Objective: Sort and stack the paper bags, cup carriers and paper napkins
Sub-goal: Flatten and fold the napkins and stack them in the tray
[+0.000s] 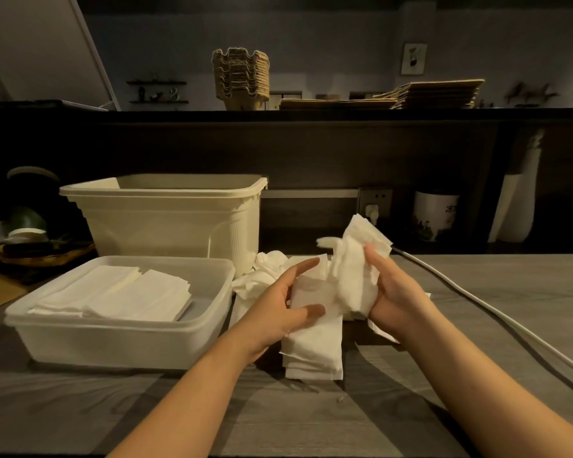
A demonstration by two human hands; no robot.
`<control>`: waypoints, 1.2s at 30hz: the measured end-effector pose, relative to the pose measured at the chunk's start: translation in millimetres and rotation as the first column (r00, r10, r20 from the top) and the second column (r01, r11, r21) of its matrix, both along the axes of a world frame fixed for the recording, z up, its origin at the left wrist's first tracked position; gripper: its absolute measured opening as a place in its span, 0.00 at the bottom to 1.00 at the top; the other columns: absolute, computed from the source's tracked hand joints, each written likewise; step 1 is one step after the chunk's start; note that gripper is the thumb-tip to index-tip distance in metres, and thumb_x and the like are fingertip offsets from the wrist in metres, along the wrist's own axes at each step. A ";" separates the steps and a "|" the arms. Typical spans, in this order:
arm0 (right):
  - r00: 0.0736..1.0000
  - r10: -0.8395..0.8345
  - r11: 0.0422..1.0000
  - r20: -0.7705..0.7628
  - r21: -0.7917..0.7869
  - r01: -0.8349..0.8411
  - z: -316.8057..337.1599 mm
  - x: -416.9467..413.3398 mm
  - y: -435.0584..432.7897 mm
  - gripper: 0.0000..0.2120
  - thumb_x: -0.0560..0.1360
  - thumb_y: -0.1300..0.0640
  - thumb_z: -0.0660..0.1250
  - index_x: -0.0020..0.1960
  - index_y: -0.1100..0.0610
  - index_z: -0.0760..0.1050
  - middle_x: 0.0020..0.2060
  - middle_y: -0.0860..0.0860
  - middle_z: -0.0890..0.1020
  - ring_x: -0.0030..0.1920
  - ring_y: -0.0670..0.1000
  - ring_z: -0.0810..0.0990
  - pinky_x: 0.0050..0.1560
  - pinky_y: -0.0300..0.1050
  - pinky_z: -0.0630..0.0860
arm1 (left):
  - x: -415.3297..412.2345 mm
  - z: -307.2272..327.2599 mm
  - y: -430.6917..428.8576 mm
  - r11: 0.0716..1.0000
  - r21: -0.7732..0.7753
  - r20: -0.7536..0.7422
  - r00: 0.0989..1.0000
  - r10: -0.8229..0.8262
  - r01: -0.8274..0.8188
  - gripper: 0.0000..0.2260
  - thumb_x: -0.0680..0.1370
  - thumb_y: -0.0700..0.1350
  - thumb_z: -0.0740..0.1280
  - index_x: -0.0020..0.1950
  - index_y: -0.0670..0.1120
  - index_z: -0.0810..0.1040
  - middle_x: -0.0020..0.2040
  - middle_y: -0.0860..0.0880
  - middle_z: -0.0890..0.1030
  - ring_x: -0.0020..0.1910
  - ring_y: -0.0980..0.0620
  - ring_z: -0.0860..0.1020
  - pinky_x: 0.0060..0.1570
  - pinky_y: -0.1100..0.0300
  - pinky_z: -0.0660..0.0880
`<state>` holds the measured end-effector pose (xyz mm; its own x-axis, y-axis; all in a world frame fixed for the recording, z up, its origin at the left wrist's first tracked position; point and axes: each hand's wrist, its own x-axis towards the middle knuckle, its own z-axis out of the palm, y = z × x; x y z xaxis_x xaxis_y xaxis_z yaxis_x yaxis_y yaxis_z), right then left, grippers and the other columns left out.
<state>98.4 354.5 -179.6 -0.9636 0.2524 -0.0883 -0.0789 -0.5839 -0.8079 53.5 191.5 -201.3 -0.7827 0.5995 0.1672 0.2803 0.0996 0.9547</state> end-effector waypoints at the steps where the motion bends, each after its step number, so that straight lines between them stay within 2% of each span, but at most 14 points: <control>1: 0.999 -0.029 0.999 -0.013 -0.023 0.029 1.1 0.1 1.2 0.18 0.78 0.51 0.61 0.68 0.53 0.68 0.57 0.57 0.79 0.53 0.58 0.80 0.40 0.57 0.77 | -0.3 0.2 0.1 1.000 0.003 -0.014 0.999 0.030 -0.030 0.27 0.74 0.40 0.70 0.60 0.69 0.65 0.65 0.53 0.70 0.62 0.54 0.72 0.58 0.60 0.75; 4: 0.997 -0.077 0.994 -0.031 -0.081 0.074 3.7 0.7 3.7 0.18 0.78 0.52 0.61 0.67 0.54 0.69 0.55 0.56 0.80 0.52 0.57 0.80 0.44 0.57 0.77 | -0.6 3.2 -1.1 0.987 0.053 -0.044 0.987 0.152 -0.150 0.28 0.74 0.41 0.69 0.60 0.70 0.62 0.69 0.50 0.67 0.64 0.50 0.71 0.59 0.52 0.75; 7: 0.995 -0.077 0.991 -0.066 -0.116 0.069 6.0 2.8 5.1 0.15 0.77 0.51 0.63 0.62 0.55 0.72 0.53 0.56 0.81 0.52 0.57 0.81 0.44 0.57 0.78 | -2.3 4.0 -3.7 0.963 0.108 -0.072 0.964 0.254 -0.246 0.30 0.74 0.42 0.69 0.66 0.67 0.59 0.70 0.49 0.66 0.60 0.51 0.72 0.51 0.54 0.77; 10: 0.993 0.013 0.994 -0.115 -0.108 -0.026 7.3 5.8 3.2 0.15 0.72 0.51 0.66 0.57 0.55 0.75 0.46 0.55 0.85 0.45 0.55 0.84 0.40 0.55 0.82 | -2.8 4.4 -4.1 0.946 0.135 -0.132 0.941 0.311 -0.294 0.32 0.75 0.43 0.69 0.71 0.62 0.57 0.66 0.52 0.66 0.54 0.57 0.71 0.51 0.59 0.73; 13: 0.970 0.166 0.985 -0.180 0.081 -0.154 8.1 10.2 -3.7 0.20 0.67 0.50 0.66 0.58 0.55 0.75 0.44 0.55 0.85 0.44 0.54 0.85 0.39 0.53 0.82 | -7.0 3.4 -4.4 0.943 0.147 -0.188 0.927 0.323 -0.299 0.32 0.74 0.42 0.70 0.71 0.59 0.57 0.64 0.53 0.67 0.52 0.59 0.71 0.51 0.63 0.71; 16: 0.951 0.262 0.915 -0.165 0.356 -0.190 5.4 14.2 -14.7 0.16 0.67 0.53 0.66 0.54 0.55 0.76 0.41 0.52 0.85 0.41 0.52 0.84 0.37 0.46 0.81 | -10.2 1.6 -3.6 0.947 0.162 -0.184 0.934 0.305 -0.277 0.30 0.74 0.39 0.69 0.69 0.59 0.60 0.61 0.53 0.71 0.49 0.62 0.73 0.44 0.72 0.73; 18: 0.966 0.239 0.853 -0.099 0.497 -0.160 -1.1 11.4 -19.4 0.13 0.69 0.53 0.68 0.53 0.54 0.76 0.43 0.51 0.84 0.42 0.51 0.84 0.38 0.45 0.80 | -9.4 0.1 -2.8 0.948 0.178 -0.150 0.944 0.293 -0.265 0.29 0.76 0.39 0.67 0.71 0.58 0.59 0.60 0.56 0.68 0.50 0.64 0.71 0.41 0.74 0.72; 22: 0.998 0.026 0.739 -0.052 0.673 0.016 -11.8 2.2 -25.0 0.06 0.74 0.50 0.67 0.51 0.47 0.74 0.47 0.47 0.81 0.46 0.48 0.81 0.40 0.42 0.78 | -7.9 -3.4 -1.1 0.960 0.167 -0.161 0.954 0.252 -0.225 0.27 0.79 0.38 0.63 0.62 0.70 0.59 0.70 0.56 0.63 0.64 0.58 0.67 0.47 0.67 0.77; 25: 0.995 -0.051 0.644 -0.081 0.759 0.095 -14.1 -0.8 -29.1 0.11 0.75 0.48 0.66 0.56 0.48 0.73 0.50 0.46 0.78 0.48 0.46 0.77 0.40 0.39 0.74 | -5.9 -1.5 0.6 0.967 0.171 -0.106 0.972 0.210 -0.191 0.27 0.81 0.38 0.59 0.58 0.74 0.60 0.70 0.53 0.66 0.60 0.55 0.73 0.56 0.51 0.77; 27: 0.996 -0.034 0.643 -0.081 0.762 0.084 -14.4 -1.3 -29.2 0.14 0.76 0.47 0.64 0.60 0.47 0.70 0.52 0.46 0.77 0.49 0.46 0.77 0.41 0.40 0.75 | -4.1 1.0 1.9 0.962 0.216 -0.046 0.982 0.182 -0.168 0.22 0.82 0.40 0.57 0.61 0.69 0.61 0.61 0.57 0.70 0.52 0.60 0.74 0.52 0.56 0.77; 28: 0.997 -0.012 0.649 -0.081 0.757 0.070 -14.2 -0.8 -28.9 0.13 0.76 0.47 0.63 0.60 0.46 0.68 0.53 0.46 0.76 0.49 0.47 0.77 0.42 0.40 0.76 | -4.4 1.1 2.5 0.959 0.231 -0.015 0.985 0.172 -0.164 0.19 0.82 0.42 0.56 0.63 0.68 0.61 0.59 0.58 0.71 0.53 0.60 0.74 0.52 0.58 0.77; 31: 0.995 0.016 0.608 -0.095 0.792 0.066 -12.6 0.3 -28.9 0.10 0.78 0.48 0.61 0.57 0.45 0.63 0.49 0.44 0.72 0.47 0.45 0.76 0.39 0.37 0.74 | -3.4 2.7 2.4 0.949 0.262 0.077 0.984 0.159 -0.174 0.13 0.82 0.50 0.54 0.60 0.69 0.64 0.67 0.54 0.68 0.65 0.51 0.69 0.63 0.49 0.70; 33: 0.991 -0.009 0.508 -0.130 0.853 0.116 -12.0 -0.1 -29.9 0.12 0.78 0.50 0.61 0.58 0.45 0.60 0.47 0.41 0.69 0.43 0.41 0.73 0.36 0.33 0.71 | -0.2 5.4 1.8 0.945 0.289 0.116 0.985 0.126 -0.155 0.09 0.80 0.57 0.52 0.57 0.71 0.64 0.67 0.53 0.69 0.65 0.48 0.71 0.63 0.47 0.71; 36: 0.984 -0.027 0.434 -0.179 0.884 0.173 -11.4 0.3 -31.1 0.18 0.78 0.51 0.60 0.66 0.46 0.59 0.51 0.41 0.69 0.42 0.38 0.72 0.36 0.31 0.71 | 0.3 4.0 2.1 0.954 0.278 0.073 0.993 0.097 -0.114 0.18 0.71 0.58 0.63 0.57 0.71 0.63 0.66 0.53 0.69 0.65 0.48 0.72 0.62 0.46 0.73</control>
<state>98.7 323.4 -191.0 -0.9089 0.2149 0.3573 -0.2221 0.4759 -0.8510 53.8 193.6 -197.3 -0.8522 0.4485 0.2693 0.2257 -0.1493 0.9627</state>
